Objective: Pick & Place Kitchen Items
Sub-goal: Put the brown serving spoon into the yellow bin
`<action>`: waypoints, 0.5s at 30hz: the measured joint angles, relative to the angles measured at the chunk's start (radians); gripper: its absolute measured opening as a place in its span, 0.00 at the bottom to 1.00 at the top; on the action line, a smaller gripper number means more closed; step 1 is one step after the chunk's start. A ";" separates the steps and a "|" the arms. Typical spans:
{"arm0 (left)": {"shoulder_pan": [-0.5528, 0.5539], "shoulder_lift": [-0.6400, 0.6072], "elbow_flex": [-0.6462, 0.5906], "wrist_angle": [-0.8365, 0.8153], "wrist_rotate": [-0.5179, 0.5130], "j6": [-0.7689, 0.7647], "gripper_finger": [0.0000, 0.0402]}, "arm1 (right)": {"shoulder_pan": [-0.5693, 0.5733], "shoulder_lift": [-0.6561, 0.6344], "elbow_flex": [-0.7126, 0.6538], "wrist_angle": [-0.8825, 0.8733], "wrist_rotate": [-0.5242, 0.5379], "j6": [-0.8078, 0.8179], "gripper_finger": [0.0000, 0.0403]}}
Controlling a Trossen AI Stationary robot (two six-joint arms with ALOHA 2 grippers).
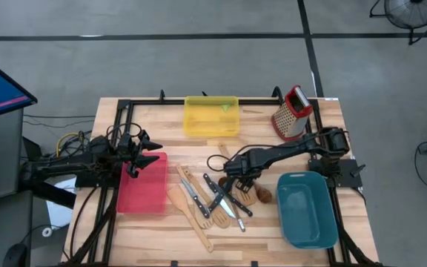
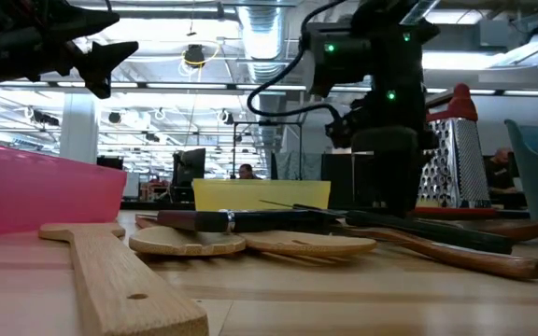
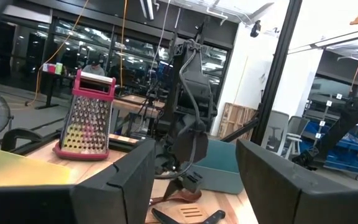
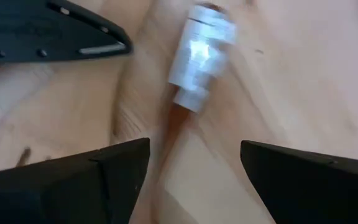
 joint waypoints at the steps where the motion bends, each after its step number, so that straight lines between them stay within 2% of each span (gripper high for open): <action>1: 0.000 0.000 0.000 0.001 0.000 0.000 0.52 | 0.001 0.009 -0.002 0.004 0.000 0.003 0.66; 12: 0.000 0.000 0.000 0.001 0.000 -0.001 0.52 | -0.014 0.010 -0.013 0.052 -0.026 -0.028 0.65; 15: 0.000 0.000 0.000 0.001 0.000 -0.001 0.52 | -0.017 0.010 -0.017 0.058 -0.046 -0.026 0.60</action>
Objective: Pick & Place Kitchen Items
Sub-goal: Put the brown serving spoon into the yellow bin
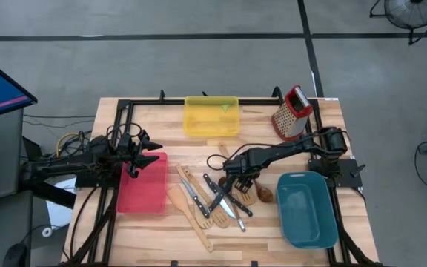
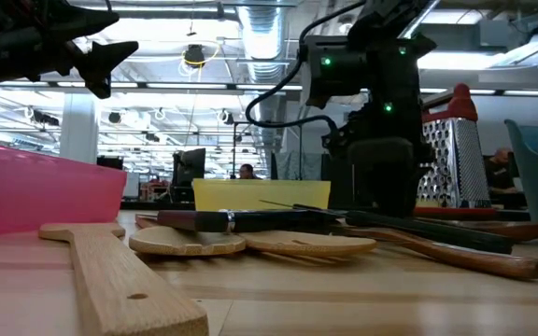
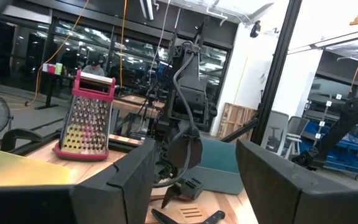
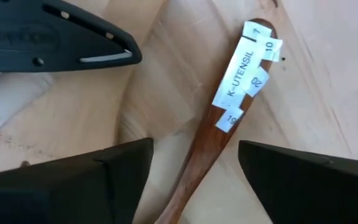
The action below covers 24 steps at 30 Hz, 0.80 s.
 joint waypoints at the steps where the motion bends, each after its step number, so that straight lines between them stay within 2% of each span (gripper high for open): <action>1: 0.000 0.000 0.000 0.000 0.000 0.000 0.52 | 0.001 0.000 0.000 0.002 0.000 0.004 0.57; 10: 0.000 0.000 0.000 0.000 0.000 0.000 0.52 | -0.011 0.003 0.000 0.014 -0.001 0.035 0.14; 16: 0.000 0.000 0.000 0.000 0.000 0.000 0.52 | -0.013 -0.002 0.004 0.004 0.017 0.037 0.13; 19: 0.000 0.000 0.000 0.000 0.000 0.000 0.52 | -0.016 0.000 0.021 -0.055 0.053 0.034 0.13; 24: 0.000 0.000 0.000 0.000 0.000 0.000 0.52 | -0.015 -0.061 0.064 -0.107 0.112 0.034 0.13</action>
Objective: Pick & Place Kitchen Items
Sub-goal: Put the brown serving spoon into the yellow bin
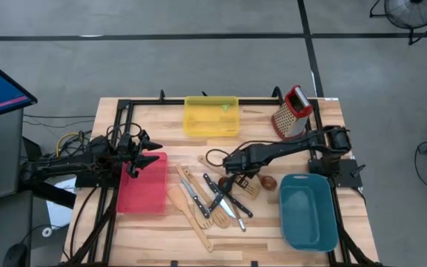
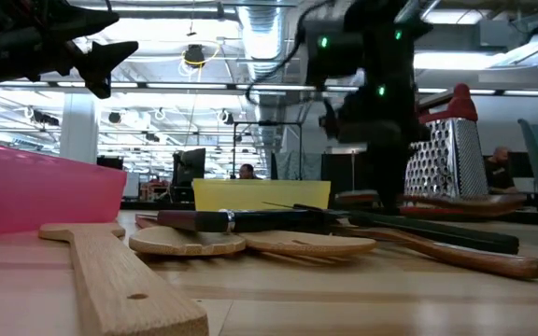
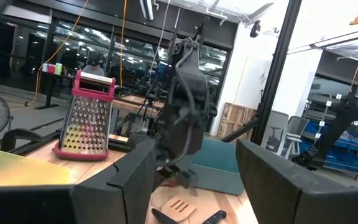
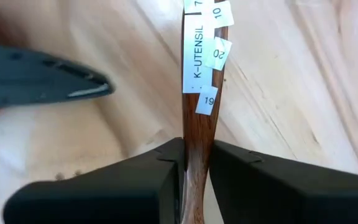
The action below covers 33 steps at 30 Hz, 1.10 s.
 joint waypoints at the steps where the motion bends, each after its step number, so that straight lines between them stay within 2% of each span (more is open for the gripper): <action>1: 0.000 0.000 0.000 0.000 0.000 0.000 0.52 | 0.001 -0.014 0.001 -0.006 0.008 0.000 0.13; 6: 0.000 0.000 0.000 0.000 0.000 0.000 0.52 | -0.003 -0.129 0.012 0.080 0.102 0.000 0.13; 12: 0.000 0.010 0.000 0.002 0.000 0.000 0.52 | 0.000 -0.266 0.012 0.283 0.234 -0.068 0.13; 16: 0.000 0.019 0.000 0.004 0.000 0.000 0.52 | -0.002 -0.332 0.012 0.498 0.289 -0.197 0.13; 22: 0.000 0.036 0.000 0.006 0.000 0.002 0.52 | -0.023 -0.390 0.013 0.827 0.281 -0.453 0.13; 26: 0.000 0.048 0.000 0.005 0.000 0.001 0.52 | -0.072 -0.404 0.012 1.037 0.167 -0.619 0.13; 29: 0.000 0.048 0.000 0.006 0.000 0.001 0.52 | -0.133 -0.402 0.015 1.187 0.006 -0.681 0.14; 33: 0.000 0.048 0.000 0.007 -0.004 0.001 0.52 | -0.219 -0.386 0.014 1.341 -0.244 -0.676 0.14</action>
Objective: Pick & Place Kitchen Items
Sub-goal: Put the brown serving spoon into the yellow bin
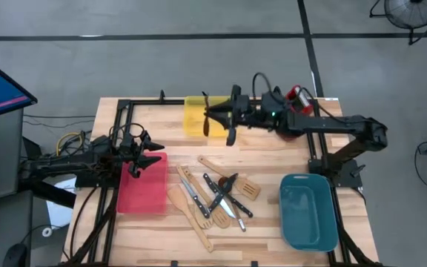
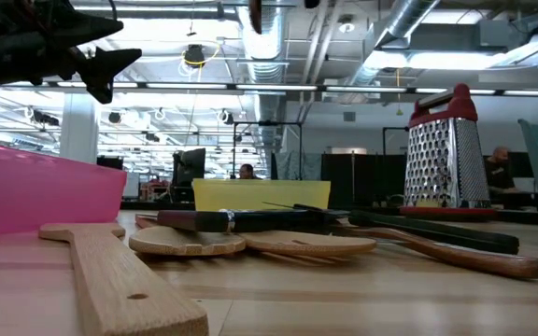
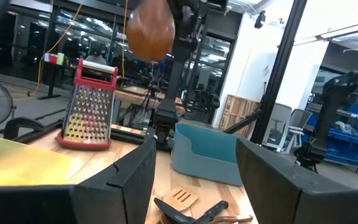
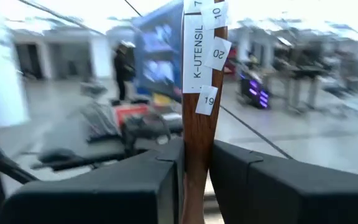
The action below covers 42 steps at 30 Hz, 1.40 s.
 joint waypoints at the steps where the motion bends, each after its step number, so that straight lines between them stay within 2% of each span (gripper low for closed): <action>1: 0.000 0.003 0.000 0.003 -0.001 0.000 0.52 | -0.017 0.004 0.000 0.031 -0.043 0.013 0.14; 12: 0.000 0.005 0.000 0.008 0.000 0.000 0.52 | -0.051 0.080 0.000 0.374 -0.500 0.008 0.14; 15: 0.000 0.005 0.000 0.014 0.000 0.000 0.52 | -0.051 0.090 0.000 0.398 -0.532 0.040 0.14; 18: 0.000 0.005 0.000 0.015 0.000 0.000 0.52 | -0.051 0.091 0.000 0.372 -0.515 0.056 0.14; 21: 0.000 0.005 0.000 0.019 0.000 0.000 0.52 | -0.050 0.091 0.000 0.317 -0.424 0.044 0.14; 24: 0.000 0.005 0.000 0.020 -0.014 0.000 0.52 | -0.051 0.091 0.000 0.260 -0.270 -0.013 0.14; 26: 0.000 0.005 0.000 0.024 -0.023 0.000 0.52 | -0.051 0.091 0.000 0.210 -0.126 -0.073 0.14; 31: 0.000 0.005 0.000 0.037 -0.027 0.000 0.52 | -0.051 0.091 0.000 0.094 0.316 -0.202 0.14; 35: 0.000 0.005 0.000 0.040 -0.031 0.000 0.52 | -0.061 0.091 0.000 0.016 0.571 -0.240 0.14; 38: 0.000 0.005 0.000 0.043 -0.050 0.000 0.52 | -0.070 0.091 0.000 -0.026 0.686 -0.218 0.14; 42: 0.000 0.005 0.000 0.043 -0.053 0.000 0.52 | -0.075 0.104 0.001 -0.029 0.745 -0.206 0.14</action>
